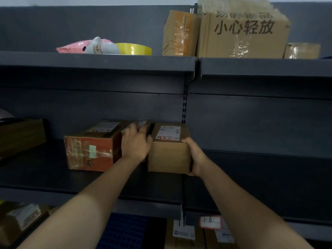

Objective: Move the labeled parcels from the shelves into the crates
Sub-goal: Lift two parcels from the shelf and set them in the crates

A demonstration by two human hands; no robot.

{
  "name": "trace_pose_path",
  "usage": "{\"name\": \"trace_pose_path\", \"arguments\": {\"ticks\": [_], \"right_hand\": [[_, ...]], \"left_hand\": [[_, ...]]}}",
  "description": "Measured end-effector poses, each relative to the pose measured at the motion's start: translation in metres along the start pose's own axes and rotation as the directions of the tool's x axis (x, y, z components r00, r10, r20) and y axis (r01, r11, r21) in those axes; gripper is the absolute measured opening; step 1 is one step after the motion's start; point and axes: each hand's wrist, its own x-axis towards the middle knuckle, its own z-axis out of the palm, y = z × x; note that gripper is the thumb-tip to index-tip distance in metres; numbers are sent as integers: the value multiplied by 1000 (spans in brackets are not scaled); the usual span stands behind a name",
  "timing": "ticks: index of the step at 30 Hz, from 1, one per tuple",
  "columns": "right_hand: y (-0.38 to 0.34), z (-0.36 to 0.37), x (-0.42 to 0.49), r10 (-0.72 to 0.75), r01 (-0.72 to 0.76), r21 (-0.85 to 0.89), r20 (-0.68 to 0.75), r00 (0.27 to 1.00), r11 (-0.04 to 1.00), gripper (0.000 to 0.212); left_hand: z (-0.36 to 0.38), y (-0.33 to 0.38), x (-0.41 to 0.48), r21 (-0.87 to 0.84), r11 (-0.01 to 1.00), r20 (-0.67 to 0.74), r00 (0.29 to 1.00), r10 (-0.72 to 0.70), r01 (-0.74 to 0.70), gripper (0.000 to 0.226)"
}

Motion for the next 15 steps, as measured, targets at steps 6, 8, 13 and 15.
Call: {"name": "trace_pose_path", "arguments": {"ticks": [6, 8, 13, 15], "right_hand": [[0, -2, 7, 3, -3, -7, -20, 1000, 1000, 56], [2, -5, 7, -8, 8, 3, -29, 1000, 1000, 51], [4, -10, 10, -78, 84, 59, -102, 992, 995, 47], [7, -10, 10, -121, 129, 56, -136, 983, 990, 52]], "left_hand": [[12, -16, 27, 129, 991, 215, 977, -1, -27, 54], [15, -12, 22, 111, 991, 230, 972, 49, -77, 54], [21, -6, 5, 75, 983, 173, 973, 150, -165, 53], [21, -7, 3, 99, 981, 150, 977, 152, -168, 56]]}}
